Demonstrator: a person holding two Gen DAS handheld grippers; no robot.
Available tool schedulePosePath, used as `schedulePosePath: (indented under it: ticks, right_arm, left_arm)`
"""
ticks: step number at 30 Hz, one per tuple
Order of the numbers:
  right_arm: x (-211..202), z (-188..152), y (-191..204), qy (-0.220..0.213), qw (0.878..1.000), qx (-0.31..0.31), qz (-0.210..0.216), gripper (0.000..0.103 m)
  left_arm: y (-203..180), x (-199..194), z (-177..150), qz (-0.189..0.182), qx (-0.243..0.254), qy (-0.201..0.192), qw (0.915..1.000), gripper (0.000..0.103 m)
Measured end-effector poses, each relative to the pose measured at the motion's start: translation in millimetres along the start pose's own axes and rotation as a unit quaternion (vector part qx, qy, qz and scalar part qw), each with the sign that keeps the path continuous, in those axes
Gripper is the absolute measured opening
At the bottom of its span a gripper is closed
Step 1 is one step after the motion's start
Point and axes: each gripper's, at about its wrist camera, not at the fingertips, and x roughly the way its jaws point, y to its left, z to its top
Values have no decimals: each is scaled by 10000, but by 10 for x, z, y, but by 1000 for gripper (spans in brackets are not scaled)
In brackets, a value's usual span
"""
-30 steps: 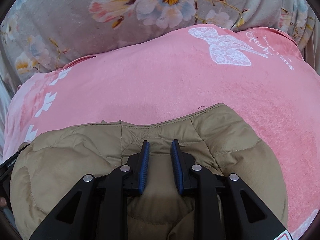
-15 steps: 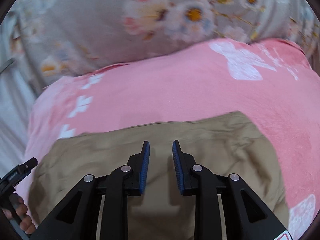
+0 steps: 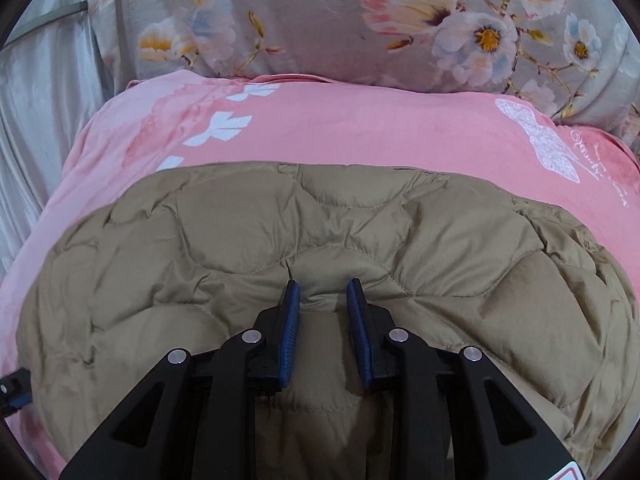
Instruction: Fold large clothes
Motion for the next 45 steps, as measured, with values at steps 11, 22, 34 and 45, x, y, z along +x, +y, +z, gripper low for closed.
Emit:
schedulePosePath:
  ticks: [11, 22, 34, 45]
  right_arm:
    - [0, -64, -3, -85, 10000, -33, -25, 26]
    - [-928, -540, -580, 188, 9900, 967, 1009, 7]
    - [-763, -1090, -751, 589, 9685, 1565, 1846, 0]
    - [-1280, -1417, -1342, 584, 9584, 2217, 1702, 0]
  left_arm:
    - [-692, 221, 95, -264, 463, 43, 9986, 48]
    - [-1525, -600, 108, -571, 1712, -751, 9807, 18]
    - [-2603, -1027, -443, -1079, 2962, -1169, 9418, 16]
    - [-3748, -326, -1126, -1232, 4066, -226, 9050, 16]
